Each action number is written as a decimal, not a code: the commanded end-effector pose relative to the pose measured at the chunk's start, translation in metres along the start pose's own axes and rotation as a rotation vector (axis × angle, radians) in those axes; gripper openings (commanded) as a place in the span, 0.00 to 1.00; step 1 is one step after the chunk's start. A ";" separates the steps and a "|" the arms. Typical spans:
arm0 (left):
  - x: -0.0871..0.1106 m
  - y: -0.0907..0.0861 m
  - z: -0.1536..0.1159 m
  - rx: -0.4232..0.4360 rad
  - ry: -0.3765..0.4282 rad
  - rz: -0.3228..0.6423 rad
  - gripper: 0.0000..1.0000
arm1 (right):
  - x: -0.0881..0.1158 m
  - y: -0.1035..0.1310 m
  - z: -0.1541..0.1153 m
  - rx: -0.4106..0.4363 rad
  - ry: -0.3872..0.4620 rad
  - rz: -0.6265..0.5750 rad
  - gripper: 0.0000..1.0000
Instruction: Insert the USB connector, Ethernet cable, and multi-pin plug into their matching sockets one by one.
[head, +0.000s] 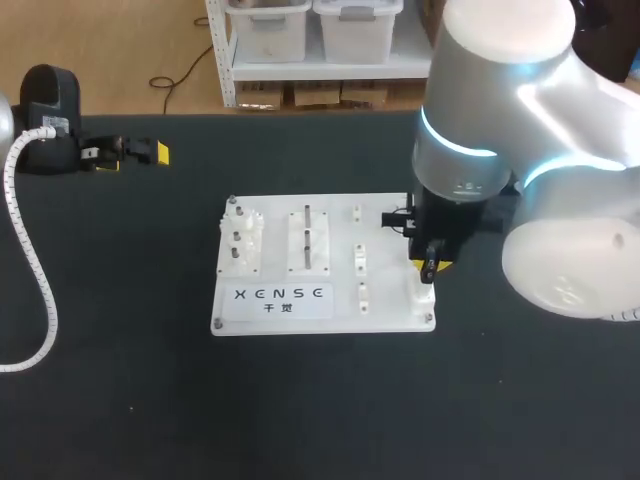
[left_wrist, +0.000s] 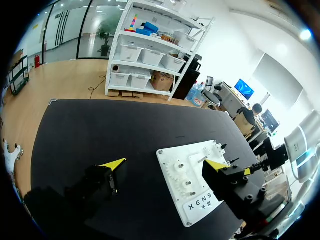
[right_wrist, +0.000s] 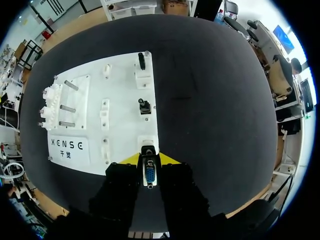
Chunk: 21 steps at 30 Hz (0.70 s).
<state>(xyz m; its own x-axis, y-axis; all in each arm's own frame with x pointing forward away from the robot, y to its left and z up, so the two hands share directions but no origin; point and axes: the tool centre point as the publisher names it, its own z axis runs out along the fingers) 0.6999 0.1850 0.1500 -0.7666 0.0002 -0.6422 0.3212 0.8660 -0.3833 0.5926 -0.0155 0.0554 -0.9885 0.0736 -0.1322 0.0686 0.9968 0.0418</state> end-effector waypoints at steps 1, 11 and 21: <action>0.000 0.000 0.000 0.000 0.000 0.000 1.00 | 0.004 -0.005 0.034 0.016 0.022 0.001 0.00; 0.000 0.000 0.000 0.000 0.000 0.000 1.00 | 0.000 -0.007 0.035 0.033 0.030 -0.010 0.00; 0.000 0.000 0.000 0.000 0.000 0.000 1.00 | -0.007 0.002 0.011 0.010 -0.022 -0.022 1.00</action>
<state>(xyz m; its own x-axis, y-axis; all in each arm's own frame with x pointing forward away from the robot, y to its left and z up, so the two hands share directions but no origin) 0.6999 0.1850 0.1500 -0.7666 0.0002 -0.6422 0.3212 0.8660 -0.3833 0.6038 -0.0118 0.0482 -0.9903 0.0458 -0.1312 0.0432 0.9988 0.0230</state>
